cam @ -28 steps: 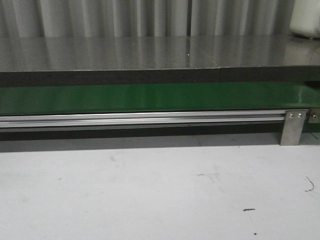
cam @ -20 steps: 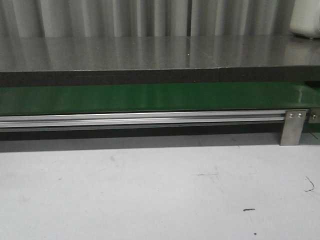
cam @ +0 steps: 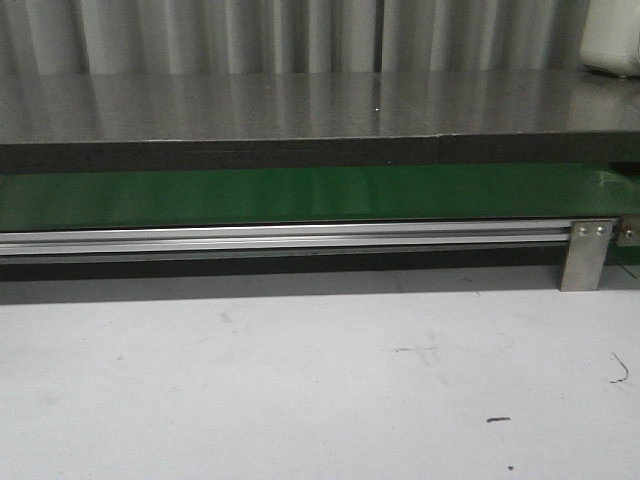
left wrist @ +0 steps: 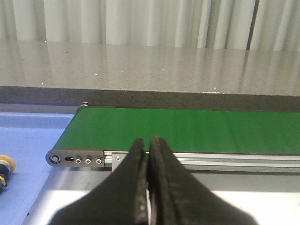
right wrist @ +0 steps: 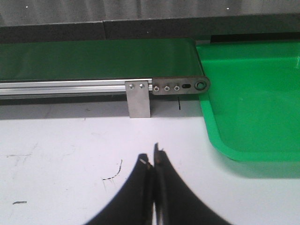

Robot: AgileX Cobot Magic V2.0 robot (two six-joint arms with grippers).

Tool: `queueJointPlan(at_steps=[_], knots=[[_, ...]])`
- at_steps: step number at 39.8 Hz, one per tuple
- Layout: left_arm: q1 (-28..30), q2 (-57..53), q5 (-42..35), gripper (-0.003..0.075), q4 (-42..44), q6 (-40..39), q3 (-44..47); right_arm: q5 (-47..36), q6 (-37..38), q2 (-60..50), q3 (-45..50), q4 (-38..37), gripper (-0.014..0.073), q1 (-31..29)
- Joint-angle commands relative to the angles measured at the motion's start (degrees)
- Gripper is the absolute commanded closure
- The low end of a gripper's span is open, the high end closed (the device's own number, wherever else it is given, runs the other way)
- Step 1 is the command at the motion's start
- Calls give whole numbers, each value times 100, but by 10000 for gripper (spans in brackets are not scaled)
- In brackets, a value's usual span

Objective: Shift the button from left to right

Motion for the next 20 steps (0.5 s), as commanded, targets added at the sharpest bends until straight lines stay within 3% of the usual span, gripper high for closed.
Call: queueJointPlan(at_steps=[1, 8, 20], knots=[[-41, -94, -492, 741, -3, -56, 168, -443, -45, -98, -52, 11, 662, 1], [-41, -94, -551, 741, -3, -56, 168, -443, -45, -98, -52, 11, 662, 1], [-41, -94, -1633, 741, -3, -56, 168, -584, -45, -98, -58, 106, 662, 3]])
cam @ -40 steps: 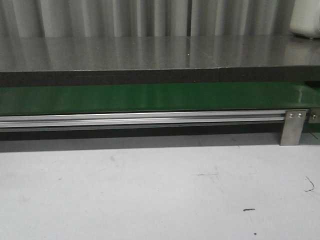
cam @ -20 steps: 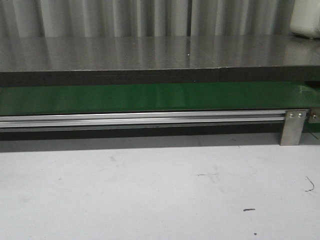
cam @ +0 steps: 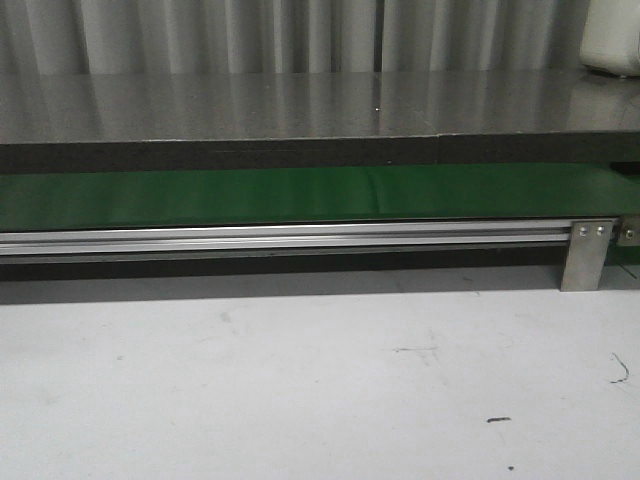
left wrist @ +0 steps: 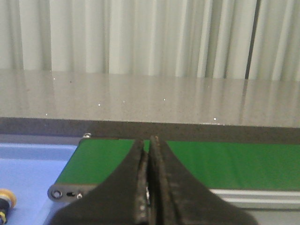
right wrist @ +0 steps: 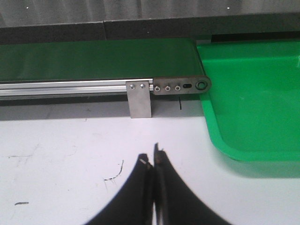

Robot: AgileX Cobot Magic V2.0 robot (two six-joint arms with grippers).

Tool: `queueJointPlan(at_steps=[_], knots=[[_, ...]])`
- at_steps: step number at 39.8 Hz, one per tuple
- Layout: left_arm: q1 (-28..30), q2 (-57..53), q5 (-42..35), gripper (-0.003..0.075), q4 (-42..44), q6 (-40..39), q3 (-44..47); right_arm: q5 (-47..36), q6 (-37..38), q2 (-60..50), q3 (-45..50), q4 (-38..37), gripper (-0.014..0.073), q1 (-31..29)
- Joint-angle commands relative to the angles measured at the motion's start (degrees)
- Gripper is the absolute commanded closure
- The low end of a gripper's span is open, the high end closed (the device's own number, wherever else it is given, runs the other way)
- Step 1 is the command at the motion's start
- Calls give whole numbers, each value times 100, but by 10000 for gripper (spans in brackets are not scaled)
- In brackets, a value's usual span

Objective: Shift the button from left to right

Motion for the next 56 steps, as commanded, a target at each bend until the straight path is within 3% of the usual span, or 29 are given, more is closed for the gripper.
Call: queueJointPlan(at_steps=[1, 4, 9, 14, 23, 29, 37, 41, 51, 54, 56], knots=[[-41, -94, -939, 741, -3, -56, 168, -707, -45, -98, -65, 47, 662, 3], [-41, -94, -1303, 741, -3, -56, 50, -923, -45, -98, -175, 41, 662, 3], [-41, 24, -1021, 741, -3, -56, -662, -974, -45, -92, -687, -28, 662, 3], [-41, 714, -152, 741, 8, -56, -1653, -566, -45, 163, -1506, -28, 661, 3], [-41, 2421, 1388, 741, 257, -56, -3089, 513, -45, 1703, -3187, -28, 661, 3], [-41, 2707, 1615, 741, 294, -56, -3295, 848, -45, 2337, -3825, -28, 661, 3], [-41, 2707, 1791, 731, 294, -56, -3262, 608, -45, 2446, -3876, -28, 647, 3], [-41, 2707, 1817, 626, 294, -56, -3262, 606, -45, 2446, -3876, -28, 529, 3], [-41, 2707, 1807, 99, 294, -56, -3262, 612, -45, 2446, -3876, -28, 13, 3], [-41, 2707, 1807, 36, 294, -56, -3262, 606, -45, 2446, -3876, -28, -66, 3], [-41, 2707, 1807, 41, 294, -56, -3262, 606, -45, 2446, -3876, -28, -67, 3]])
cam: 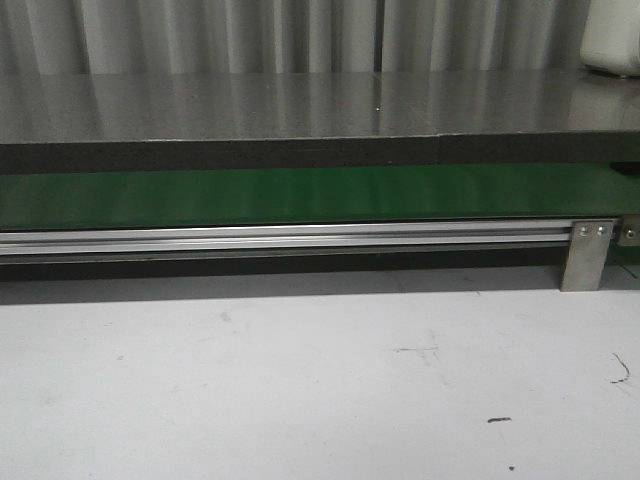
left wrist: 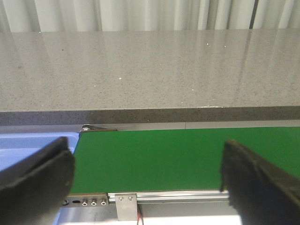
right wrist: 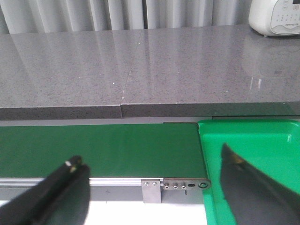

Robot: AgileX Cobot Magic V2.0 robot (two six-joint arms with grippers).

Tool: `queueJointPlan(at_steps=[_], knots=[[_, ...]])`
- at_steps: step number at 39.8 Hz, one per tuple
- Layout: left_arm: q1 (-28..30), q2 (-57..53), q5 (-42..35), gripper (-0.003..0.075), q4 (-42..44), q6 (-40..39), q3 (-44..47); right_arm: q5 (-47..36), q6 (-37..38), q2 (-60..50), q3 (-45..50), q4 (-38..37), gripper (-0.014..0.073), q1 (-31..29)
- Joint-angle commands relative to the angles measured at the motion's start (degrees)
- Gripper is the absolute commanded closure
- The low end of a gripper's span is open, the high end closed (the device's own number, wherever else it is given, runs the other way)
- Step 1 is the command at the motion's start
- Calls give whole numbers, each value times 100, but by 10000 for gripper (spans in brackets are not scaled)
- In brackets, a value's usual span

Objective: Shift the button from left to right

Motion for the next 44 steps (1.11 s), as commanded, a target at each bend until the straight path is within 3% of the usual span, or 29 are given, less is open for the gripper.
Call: queueJointPlan(at_steps=[1, 16, 22, 28, 35, 44], knots=[[-41, 71, -422, 45, -4, -56, -196, -514, -45, 90, -210, -42, -65, 3], [-41, 160, -208, 48, -4, -56, -225, -508, -45, 90, -210, -42, -60, 3], [-41, 681, 506, 48, -4, -56, -505, -508, -45, 90, -210, -42, -60, 3], [0, 1610, 1691, 48, 119, -66, -1165, -508, -45, 90, -210, -42, -60, 3], [573, 2382, 2508, 48, 462, -80, -2088, -508, -45, 90, -210, -42, -60, 3], [1721, 3201, 2610, 48, 642, -80, -2815, -508, -45, 90, -210, -42, -60, 3]])
